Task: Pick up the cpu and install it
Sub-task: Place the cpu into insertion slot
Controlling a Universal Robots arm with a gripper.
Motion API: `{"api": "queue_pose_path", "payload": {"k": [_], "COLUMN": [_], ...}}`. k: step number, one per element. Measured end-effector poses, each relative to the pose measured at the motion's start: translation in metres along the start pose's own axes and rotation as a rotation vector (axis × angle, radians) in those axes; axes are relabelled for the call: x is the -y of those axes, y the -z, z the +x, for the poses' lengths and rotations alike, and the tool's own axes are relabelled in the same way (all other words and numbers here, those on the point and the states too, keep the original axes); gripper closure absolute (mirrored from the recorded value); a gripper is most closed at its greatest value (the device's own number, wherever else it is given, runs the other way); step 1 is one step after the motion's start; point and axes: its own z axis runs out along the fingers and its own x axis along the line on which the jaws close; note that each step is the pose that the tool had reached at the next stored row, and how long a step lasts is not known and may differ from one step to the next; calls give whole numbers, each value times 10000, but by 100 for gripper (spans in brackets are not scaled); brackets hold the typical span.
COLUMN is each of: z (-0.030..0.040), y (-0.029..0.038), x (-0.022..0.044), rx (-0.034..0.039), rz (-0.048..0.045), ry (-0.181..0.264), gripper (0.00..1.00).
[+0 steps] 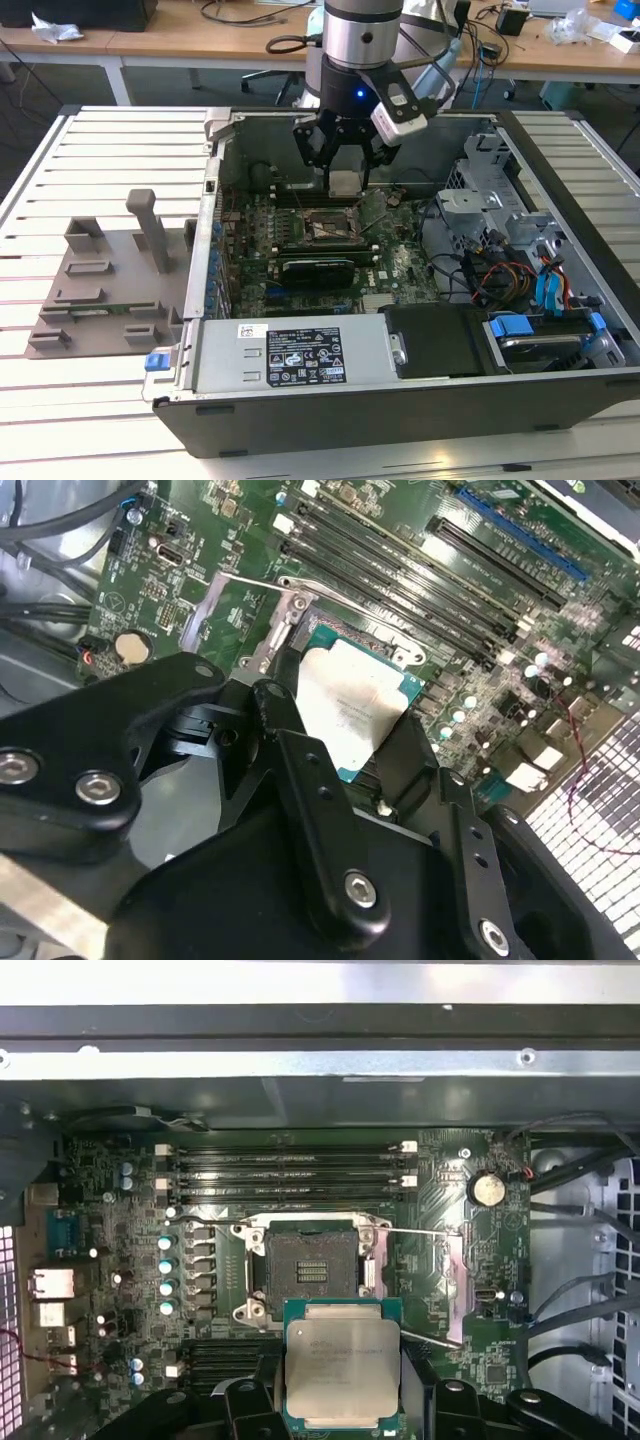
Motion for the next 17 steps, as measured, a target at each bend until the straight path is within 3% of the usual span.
{"api": "queue_pose_path", "payload": {"k": [4,12,17], "z": [0,0,-1], "y": [0,0,0], "x": [0,0,0], "rx": [-16,-69,-91], "rz": [10,47,62], "ry": [-472,-2077,-2728], "gripper": [45,45,45]}}
